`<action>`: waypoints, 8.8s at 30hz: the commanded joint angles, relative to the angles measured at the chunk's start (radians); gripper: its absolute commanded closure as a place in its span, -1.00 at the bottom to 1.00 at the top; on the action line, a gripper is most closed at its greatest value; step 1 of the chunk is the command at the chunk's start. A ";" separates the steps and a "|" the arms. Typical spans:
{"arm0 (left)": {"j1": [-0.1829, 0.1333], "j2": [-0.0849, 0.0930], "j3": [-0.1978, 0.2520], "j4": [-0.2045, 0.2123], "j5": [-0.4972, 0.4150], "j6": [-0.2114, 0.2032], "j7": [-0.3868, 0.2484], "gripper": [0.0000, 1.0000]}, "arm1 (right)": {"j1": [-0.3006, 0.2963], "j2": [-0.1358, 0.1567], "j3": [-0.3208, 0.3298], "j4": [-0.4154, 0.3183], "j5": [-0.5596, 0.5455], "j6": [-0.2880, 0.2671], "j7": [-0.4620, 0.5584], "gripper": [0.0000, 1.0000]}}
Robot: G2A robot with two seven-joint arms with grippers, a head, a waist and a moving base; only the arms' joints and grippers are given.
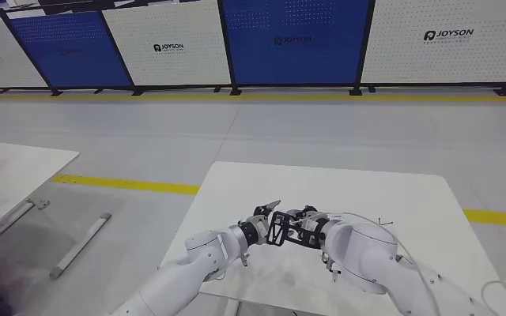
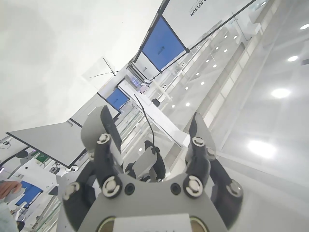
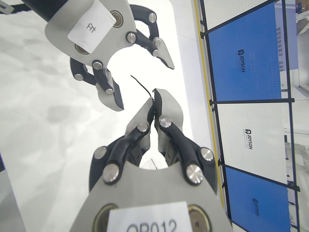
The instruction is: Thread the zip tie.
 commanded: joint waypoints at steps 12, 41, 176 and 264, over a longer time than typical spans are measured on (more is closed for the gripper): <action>0.022 -0.007 -0.010 -0.016 0.037 0.011 -0.009 1.00 | 0.000 0.000 0.000 0.000 0.000 0.000 0.000 1.00; 0.054 -0.026 -0.006 -0.040 0.337 -0.115 0.089 1.00 | -0.281 0.093 0.291 -0.091 0.006 0.021 -0.112 -1.00; 0.209 -0.165 0.072 -0.039 1.265 -0.460 0.256 1.00 | -0.070 -0.153 0.284 0.863 1.866 0.068 0.405 1.00; 0.273 -0.210 -0.018 -0.044 1.293 -0.478 0.056 -1.00 | -0.088 -0.187 0.346 0.892 1.830 0.114 0.459 1.00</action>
